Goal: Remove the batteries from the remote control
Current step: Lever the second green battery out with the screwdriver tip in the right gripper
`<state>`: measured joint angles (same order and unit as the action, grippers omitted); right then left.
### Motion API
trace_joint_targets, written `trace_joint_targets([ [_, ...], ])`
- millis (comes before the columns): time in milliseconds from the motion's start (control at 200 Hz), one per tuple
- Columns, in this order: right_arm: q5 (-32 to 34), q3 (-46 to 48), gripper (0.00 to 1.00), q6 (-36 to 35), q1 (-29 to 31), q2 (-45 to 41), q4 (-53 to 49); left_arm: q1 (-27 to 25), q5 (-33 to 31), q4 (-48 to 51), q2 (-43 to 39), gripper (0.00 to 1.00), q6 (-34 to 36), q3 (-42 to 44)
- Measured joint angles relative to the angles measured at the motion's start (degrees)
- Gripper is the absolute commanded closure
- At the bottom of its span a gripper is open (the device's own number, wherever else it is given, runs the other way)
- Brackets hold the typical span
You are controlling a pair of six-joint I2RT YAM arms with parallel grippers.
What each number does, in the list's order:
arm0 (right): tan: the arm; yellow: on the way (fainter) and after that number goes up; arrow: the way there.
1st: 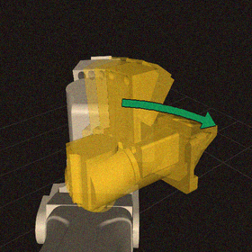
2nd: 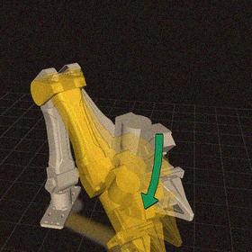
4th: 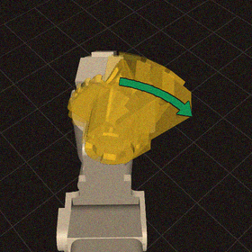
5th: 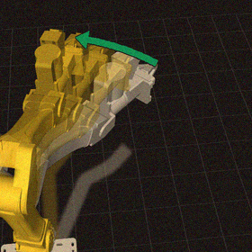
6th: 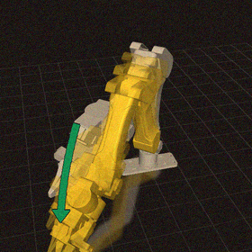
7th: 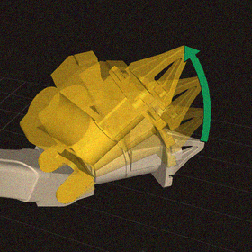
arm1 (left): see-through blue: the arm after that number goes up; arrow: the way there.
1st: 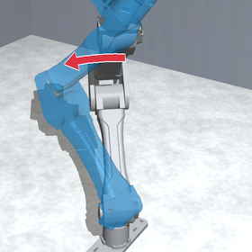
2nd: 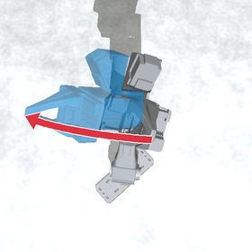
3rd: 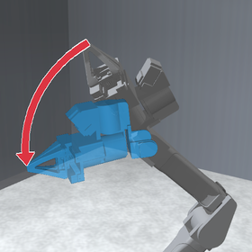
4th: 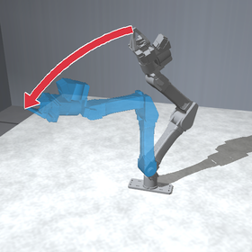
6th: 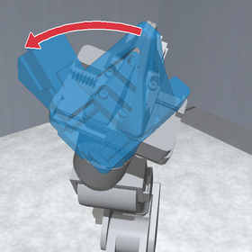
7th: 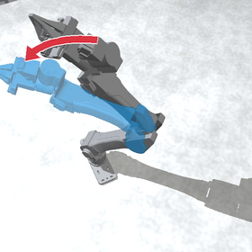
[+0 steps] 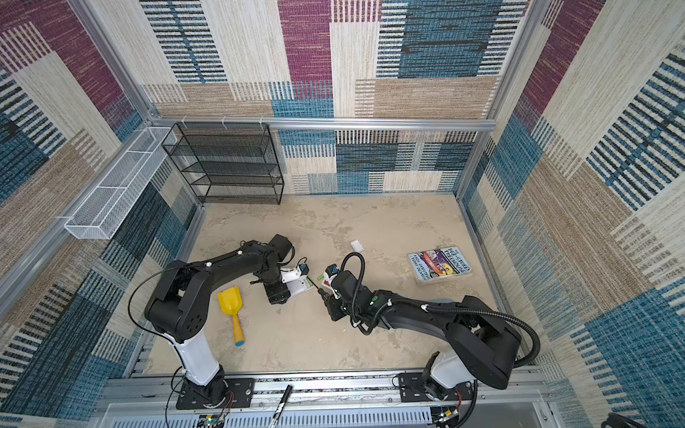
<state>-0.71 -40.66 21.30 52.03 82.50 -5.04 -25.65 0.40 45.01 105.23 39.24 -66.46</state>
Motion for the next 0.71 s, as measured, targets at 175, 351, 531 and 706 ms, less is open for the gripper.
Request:
trace_joint_targets([
  [175,0.3,-0.5,1.0,-0.6,0.0,0.1,-0.9,0.0,0.1,-0.7,-0.3,0.29,-0.6,0.6],
  [351,0.3,-0.4,1.0,-0.2,0.0,-1.0,-2.5,-0.1,0.3,-1.2,-0.8,0.37,-2.3,1.0],
  [531,-0.4,-0.3,1.0,1.1,0.0,-3.0,-3.1,-0.8,0.0,-1.2,-1.1,0.39,-4.8,1.0],
  [706,-2.4,-0.3,1.0,1.8,0.0,-3.7,-4.4,-2.2,-0.2,-0.8,-1.2,0.4,-8.8,0.9],
])
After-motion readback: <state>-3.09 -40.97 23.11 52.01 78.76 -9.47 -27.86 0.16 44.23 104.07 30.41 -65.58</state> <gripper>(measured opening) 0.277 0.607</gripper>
